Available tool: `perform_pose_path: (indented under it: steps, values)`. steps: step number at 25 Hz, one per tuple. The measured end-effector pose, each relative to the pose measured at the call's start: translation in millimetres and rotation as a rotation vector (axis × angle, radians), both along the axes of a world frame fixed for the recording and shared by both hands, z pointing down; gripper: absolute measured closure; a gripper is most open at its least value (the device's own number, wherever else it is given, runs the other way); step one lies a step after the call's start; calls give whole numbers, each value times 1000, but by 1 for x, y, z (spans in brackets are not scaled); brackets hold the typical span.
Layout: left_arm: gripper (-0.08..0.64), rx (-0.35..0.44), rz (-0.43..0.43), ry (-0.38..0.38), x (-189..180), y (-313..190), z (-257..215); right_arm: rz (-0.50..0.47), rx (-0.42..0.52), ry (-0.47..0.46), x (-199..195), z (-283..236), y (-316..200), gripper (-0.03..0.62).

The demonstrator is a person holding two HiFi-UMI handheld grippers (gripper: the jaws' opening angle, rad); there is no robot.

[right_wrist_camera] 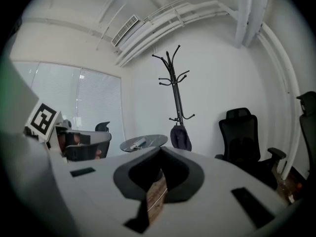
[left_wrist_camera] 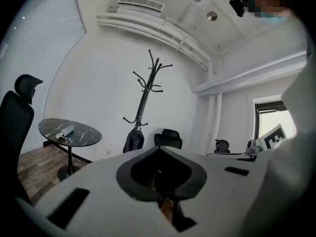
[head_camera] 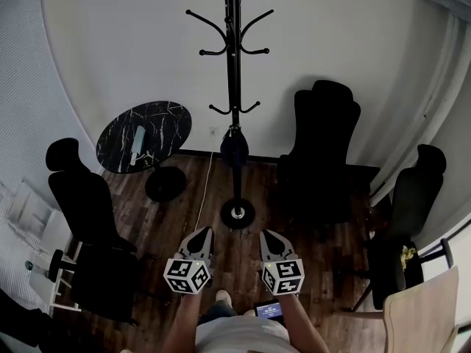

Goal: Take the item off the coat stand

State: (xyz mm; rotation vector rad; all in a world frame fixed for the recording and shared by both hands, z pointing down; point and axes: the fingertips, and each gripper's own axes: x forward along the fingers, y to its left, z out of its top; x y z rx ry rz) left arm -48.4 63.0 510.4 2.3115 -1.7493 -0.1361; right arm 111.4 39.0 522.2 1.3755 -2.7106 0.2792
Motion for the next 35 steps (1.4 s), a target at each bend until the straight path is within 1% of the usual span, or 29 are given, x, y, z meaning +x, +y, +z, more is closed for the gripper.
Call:
perform_pose_path:
  steps: [4, 7, 13, 21, 29, 35]
  values:
    - [540, -2, 15, -32, 7, 1, -2, -5, -7, -24, 1, 0, 0, 581]
    - [540, -15, 8, -55, 4, -2, 2, -21, -27, -40, -3, 6, -1, 581]
    - [540, -18, 14, -46, 2, -24, 5, -21, -47, -50, -5, 11, -22, 581]
    - [540, -32, 42, -27, -1, -91, 14, 6, -77, -36, -9, 22, -85, 581]
    - [540, -67, 16, 6, -43, -168, 28, 17, -116, -19, -34, 33, -165, 581]
    - [540, -72, 34, 17, -65, -220, 32, 14, -117, -12, -64, 34, -209, 580]
